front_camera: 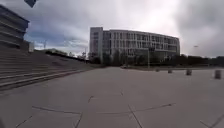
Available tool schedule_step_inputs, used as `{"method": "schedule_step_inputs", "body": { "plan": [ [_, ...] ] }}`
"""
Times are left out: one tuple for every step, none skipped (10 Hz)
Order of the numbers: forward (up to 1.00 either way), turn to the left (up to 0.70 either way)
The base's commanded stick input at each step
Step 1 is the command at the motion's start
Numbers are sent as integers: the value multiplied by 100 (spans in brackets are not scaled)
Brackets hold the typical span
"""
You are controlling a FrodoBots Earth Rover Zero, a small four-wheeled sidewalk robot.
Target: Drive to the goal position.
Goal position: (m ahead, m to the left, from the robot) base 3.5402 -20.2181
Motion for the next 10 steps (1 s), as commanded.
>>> {"method": "schedule_step_inputs", "body": {
  "plan": [
    [6,0],
    [6,0],
    [6,0],
    [6,0],
    [5,0],
    [5,0],
    [5,0],
    [6,0],
    [6,0],
    [6,0]
  ]
}}
